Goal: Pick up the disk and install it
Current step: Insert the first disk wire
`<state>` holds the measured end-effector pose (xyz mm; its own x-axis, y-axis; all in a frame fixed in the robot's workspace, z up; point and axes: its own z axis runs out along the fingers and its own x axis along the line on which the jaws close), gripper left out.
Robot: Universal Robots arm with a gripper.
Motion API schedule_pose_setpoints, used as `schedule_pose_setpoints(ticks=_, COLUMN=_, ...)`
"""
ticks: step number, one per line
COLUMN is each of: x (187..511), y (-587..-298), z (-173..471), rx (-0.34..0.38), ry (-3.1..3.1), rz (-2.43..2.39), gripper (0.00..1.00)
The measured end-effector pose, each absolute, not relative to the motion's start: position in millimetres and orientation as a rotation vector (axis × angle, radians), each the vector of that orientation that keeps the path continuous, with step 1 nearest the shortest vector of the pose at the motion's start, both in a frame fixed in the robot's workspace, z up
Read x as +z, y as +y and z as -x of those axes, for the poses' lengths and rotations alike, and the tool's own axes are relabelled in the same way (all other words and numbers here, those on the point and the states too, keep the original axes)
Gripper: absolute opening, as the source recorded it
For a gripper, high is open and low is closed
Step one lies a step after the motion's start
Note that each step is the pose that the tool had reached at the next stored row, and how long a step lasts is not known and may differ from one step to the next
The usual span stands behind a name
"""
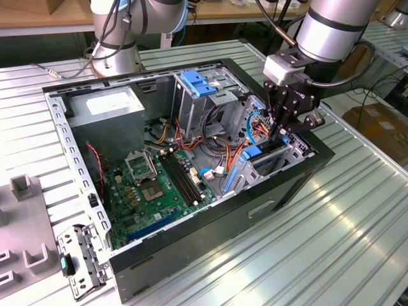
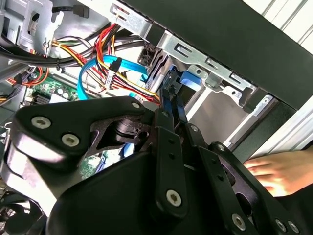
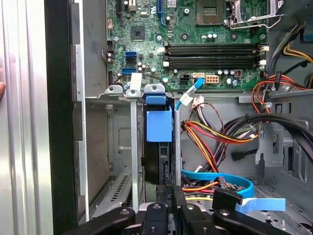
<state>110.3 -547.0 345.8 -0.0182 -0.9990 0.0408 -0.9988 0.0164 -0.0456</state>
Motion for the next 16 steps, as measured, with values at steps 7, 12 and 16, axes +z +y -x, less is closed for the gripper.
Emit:
schedule_pose_setpoints(ticks=7, x=345.8, y=-547.0, z=-111.0, rx=-0.096, ry=2.232, rz=2.205, gripper=0.17)
schedule_pose_setpoints(ticks=12, x=345.7, y=-547.0, z=-111.0, rx=-0.096, ry=2.23, rz=2.206, gripper=0.17)
schedule_pose_setpoints(ticks=16, x=345.0, y=-547.0, z=-111.0, rx=-0.096, ry=2.23, rz=2.206, gripper=0.17)
